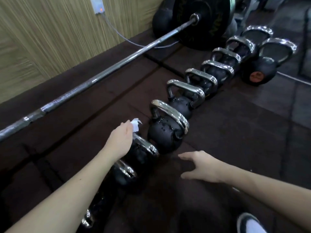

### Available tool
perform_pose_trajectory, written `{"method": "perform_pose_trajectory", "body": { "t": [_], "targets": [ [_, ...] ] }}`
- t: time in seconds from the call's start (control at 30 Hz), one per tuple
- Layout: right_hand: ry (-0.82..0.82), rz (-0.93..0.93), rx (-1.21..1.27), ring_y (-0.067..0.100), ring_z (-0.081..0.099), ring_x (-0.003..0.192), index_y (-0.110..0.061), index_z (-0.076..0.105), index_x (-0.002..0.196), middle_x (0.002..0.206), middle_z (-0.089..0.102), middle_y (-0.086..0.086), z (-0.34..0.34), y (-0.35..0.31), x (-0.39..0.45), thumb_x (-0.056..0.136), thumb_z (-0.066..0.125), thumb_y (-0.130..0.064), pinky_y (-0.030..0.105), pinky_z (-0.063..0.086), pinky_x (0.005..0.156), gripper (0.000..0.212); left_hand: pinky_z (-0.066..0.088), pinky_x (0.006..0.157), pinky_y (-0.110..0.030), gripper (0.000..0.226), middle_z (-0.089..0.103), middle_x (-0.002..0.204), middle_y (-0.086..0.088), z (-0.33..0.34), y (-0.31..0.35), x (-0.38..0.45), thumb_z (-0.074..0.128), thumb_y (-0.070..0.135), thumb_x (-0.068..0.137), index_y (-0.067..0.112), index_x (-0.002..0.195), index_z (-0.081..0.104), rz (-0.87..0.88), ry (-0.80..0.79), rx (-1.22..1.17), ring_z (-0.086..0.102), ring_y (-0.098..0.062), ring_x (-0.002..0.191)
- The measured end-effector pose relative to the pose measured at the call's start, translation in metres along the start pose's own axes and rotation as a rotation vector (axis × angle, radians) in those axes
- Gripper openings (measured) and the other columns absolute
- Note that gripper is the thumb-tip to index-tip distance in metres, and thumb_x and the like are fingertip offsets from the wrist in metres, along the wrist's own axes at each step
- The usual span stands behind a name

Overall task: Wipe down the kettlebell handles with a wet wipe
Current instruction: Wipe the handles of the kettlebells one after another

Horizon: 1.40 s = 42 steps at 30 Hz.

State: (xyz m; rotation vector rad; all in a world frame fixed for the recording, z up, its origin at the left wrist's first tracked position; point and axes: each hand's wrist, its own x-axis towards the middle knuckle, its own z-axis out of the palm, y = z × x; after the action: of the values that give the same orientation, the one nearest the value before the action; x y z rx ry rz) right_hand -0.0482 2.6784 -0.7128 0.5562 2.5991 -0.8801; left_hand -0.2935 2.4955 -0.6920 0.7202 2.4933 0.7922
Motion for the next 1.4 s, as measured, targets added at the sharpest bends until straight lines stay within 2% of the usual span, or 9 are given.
{"method": "perform_pose_trajectory", "body": {
  "t": [0.2,0.33,0.47,0.67,0.77,0.87,1.0,1.27,1.4],
  "targets": [
    [0.350,-0.012,0.213,-0.006,0.057,0.102,-0.037,0.057,0.105,0.108,0.061,-0.020,-0.029,0.038,0.043,0.060,0.092,-0.055,0.011,0.044,0.084,0.059,0.050,0.099,-0.049,0.052,0.068,0.106,-0.022,-0.006,0.040,0.045,0.028,0.035,0.097,0.023,0.122,0.071,0.028,0.151,-0.231,0.060,-0.043,0.104],
    [0.343,-0.124,0.310,-0.006,0.051,0.122,-0.042,0.047,0.133,0.130,0.052,-0.027,-0.031,0.057,0.091,0.048,0.093,-0.062,0.023,0.047,0.103,0.099,0.030,0.124,-0.039,0.059,0.056,0.152,0.008,0.012,0.062,0.081,0.023,0.046,0.101,0.026,0.148,0.054,0.102,0.136,-0.189,0.044,-0.010,0.145],
    [0.225,-0.270,0.351,0.002,0.016,0.152,-0.029,0.024,0.157,0.158,0.020,-0.022,-0.021,0.067,0.128,0.047,0.102,-0.038,0.014,0.017,0.122,0.135,0.007,0.126,-0.022,0.051,0.034,0.165,0.010,0.047,0.086,0.069,0.027,0.039,0.111,0.023,0.158,0.041,0.248,0.041,-0.030,0.014,-0.005,0.157],
    [0.206,-0.344,0.409,0.009,0.019,0.156,-0.058,0.013,0.153,0.167,0.024,-0.009,-0.015,0.083,0.147,0.047,0.100,-0.047,0.038,0.027,0.125,0.138,0.014,0.129,-0.048,0.059,0.039,0.162,-0.004,0.076,0.099,0.019,0.035,0.046,0.106,0.012,0.154,0.044,0.715,0.126,0.614,0.013,-0.026,0.160],
    [0.144,-0.362,0.405,0.013,0.030,0.152,-0.040,0.024,0.156,0.164,0.032,-0.008,-0.022,0.083,0.145,0.060,0.097,-0.035,0.042,0.035,0.122,0.120,0.019,0.127,-0.051,0.060,0.043,0.161,-0.003,0.082,0.095,0.010,0.047,0.049,0.102,0.016,0.152,0.048,0.856,0.079,0.763,0.022,-0.027,0.158],
    [0.175,-0.401,0.393,0.000,0.018,0.154,-0.040,0.021,0.158,0.166,0.023,-0.017,-0.021,0.088,0.149,0.050,0.096,-0.047,0.033,0.029,0.124,0.131,0.011,0.128,-0.049,0.057,0.044,0.160,0.000,0.069,0.092,0.025,0.036,0.048,0.104,0.019,0.152,0.048,0.736,0.134,0.724,0.025,-0.022,0.157],
    [0.174,-0.383,0.339,-0.018,0.006,0.147,-0.045,0.016,0.159,0.163,0.005,-0.033,-0.017,0.093,0.152,0.049,0.096,-0.056,0.014,0.020,0.119,0.137,0.007,0.130,-0.045,0.048,0.052,0.150,0.011,0.051,0.102,0.061,0.022,0.036,0.111,0.024,0.142,0.058,0.324,0.132,0.234,0.023,-0.006,0.155],
    [0.158,-0.410,0.367,-0.005,0.022,0.151,-0.043,0.023,0.158,0.166,0.016,-0.026,-0.019,0.098,0.154,0.054,0.097,-0.052,0.038,0.038,0.120,0.128,0.023,0.125,-0.053,0.036,0.057,0.142,-0.001,0.084,0.107,0.010,0.045,0.035,0.107,0.016,0.131,0.063,0.862,0.084,0.695,0.038,-0.025,0.151],
    [0.161,-0.399,0.334,-0.014,0.014,0.148,-0.049,0.019,0.157,0.166,0.011,-0.028,-0.023,0.097,0.153,0.051,0.096,-0.052,0.028,0.032,0.122,0.132,0.020,0.125,-0.054,0.041,0.056,0.140,0.006,0.066,0.097,0.037,0.033,0.043,0.107,0.023,0.130,0.061,0.667,0.144,0.574,0.039,-0.020,0.148]
  ]
}}
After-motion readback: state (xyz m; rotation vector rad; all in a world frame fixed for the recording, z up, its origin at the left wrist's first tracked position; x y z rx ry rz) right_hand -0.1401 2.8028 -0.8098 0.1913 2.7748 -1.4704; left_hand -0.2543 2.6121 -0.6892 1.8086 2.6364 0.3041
